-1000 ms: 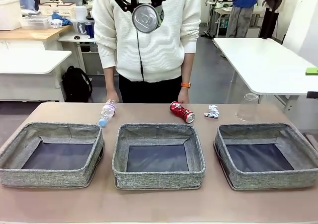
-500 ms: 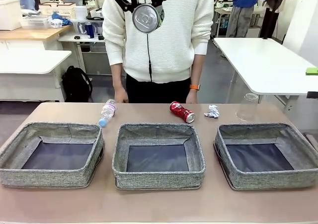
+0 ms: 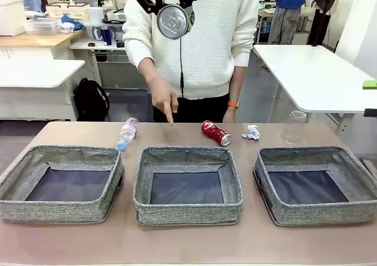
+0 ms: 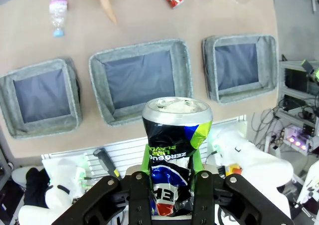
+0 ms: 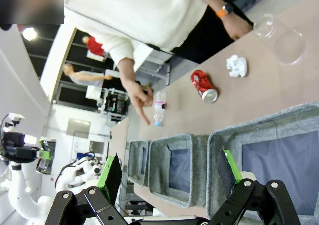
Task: Sort the waste into the appropriate baskets.
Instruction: Place the picked waste into the Fabric basket indicated by the person.
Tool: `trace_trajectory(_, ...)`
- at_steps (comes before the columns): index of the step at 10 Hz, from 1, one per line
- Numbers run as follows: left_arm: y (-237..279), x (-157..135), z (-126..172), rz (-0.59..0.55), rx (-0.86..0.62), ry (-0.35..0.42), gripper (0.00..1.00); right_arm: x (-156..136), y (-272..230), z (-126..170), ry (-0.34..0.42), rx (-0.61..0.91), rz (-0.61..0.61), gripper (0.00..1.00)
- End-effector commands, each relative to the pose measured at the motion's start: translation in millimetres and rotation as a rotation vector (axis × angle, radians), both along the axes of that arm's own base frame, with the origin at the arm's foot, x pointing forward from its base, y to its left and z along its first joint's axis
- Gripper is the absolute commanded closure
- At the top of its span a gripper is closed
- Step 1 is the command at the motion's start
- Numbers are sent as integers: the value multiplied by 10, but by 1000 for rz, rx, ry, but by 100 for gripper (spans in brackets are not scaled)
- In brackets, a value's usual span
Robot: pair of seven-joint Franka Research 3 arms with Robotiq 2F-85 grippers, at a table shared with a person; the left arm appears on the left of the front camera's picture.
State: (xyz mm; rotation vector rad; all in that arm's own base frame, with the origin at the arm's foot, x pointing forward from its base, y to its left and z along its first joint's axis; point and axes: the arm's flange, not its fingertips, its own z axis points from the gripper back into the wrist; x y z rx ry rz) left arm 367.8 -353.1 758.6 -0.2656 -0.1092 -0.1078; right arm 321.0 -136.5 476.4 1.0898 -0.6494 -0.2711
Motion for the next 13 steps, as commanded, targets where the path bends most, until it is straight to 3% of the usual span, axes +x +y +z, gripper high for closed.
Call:
trace_trajectory(1, 31, -14, 30, 7, 0, -8, 67, 39, -2, -7, -38, 5, 1, 0)
trace_trajectory(10, 0, 0, 0, 0, 0, 0, 67, 39, -2, -7, -38, 5, 1, 0)
trace_trajectory(13, -115, -755, -852, -33, -12, -49, 67, 39, -2, -7, -38, 5, 1, 0)
